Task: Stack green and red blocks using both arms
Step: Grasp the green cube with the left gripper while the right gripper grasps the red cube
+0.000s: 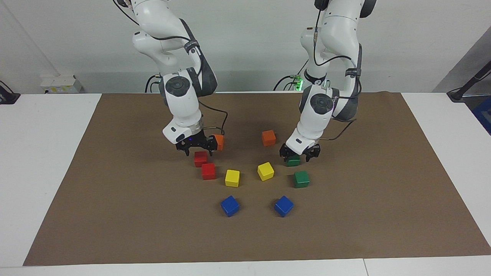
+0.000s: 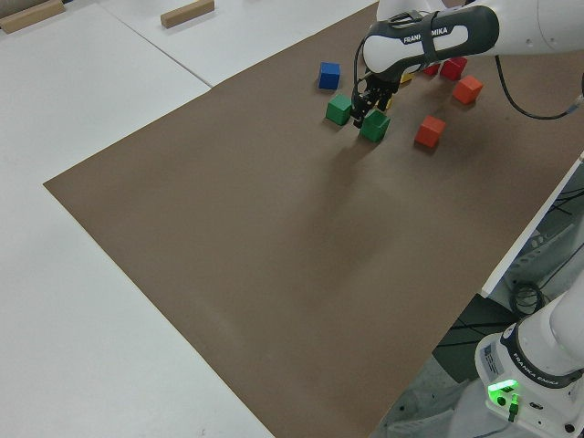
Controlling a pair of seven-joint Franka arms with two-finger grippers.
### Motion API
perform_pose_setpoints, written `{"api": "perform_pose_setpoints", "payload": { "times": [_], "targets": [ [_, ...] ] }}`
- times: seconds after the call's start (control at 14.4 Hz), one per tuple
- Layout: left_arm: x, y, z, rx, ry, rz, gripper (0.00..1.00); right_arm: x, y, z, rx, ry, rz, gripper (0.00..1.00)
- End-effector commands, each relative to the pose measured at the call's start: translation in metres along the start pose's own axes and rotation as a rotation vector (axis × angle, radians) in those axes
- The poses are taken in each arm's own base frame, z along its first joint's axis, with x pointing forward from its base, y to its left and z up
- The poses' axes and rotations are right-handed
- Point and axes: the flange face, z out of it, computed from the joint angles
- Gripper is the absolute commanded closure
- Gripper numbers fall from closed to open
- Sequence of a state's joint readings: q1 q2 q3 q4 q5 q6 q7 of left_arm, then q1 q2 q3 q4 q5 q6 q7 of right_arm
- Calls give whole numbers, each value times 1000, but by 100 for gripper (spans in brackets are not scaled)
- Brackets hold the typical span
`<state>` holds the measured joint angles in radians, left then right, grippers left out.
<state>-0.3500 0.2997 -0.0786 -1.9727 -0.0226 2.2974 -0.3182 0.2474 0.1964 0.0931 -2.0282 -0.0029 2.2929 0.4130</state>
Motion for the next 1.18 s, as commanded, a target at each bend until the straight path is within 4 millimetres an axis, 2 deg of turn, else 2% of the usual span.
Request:
{"api": "perform_pose_setpoints", "payload": {
  "times": [0.0,0.28,0.35,0.42,0.49,0.55,0.69,0.9,1.04,1.11],
  "targets": [
    [-7,4,12,12,16,-20,0,-9,1,7,11,-2,3,0],
    [-10,9,22,7,26,-36,0,-17,5,23,5,-13,-4,0],
    [-10,9,22,7,26,-36,5,-17,5,27,7,-11,-2,0],
    [-11,9,23,8,23,-33,23,-19,5,33,7,-11,-3,0],
    [-14,13,24,12,16,-23,52,-19,5,39,9,-7,-3,0],
    [-18,19,25,18,8,-8,100,-20,6,43,9,-10,-3,0],
    [-18,18,24,43,6,16,100,-20,6,48,6,-17,-3,0],
    [-13,8,9,48,6,4,100,-20,4,59,9,-15,-5,0],
    [-6,-21,-23,53,10,-40,100,-19,3,59,6,-22,-7,0],
    [-5,-38,-42,56,11,-58,100,-18,3,58,1,-18,-17,7]
  ]
}}
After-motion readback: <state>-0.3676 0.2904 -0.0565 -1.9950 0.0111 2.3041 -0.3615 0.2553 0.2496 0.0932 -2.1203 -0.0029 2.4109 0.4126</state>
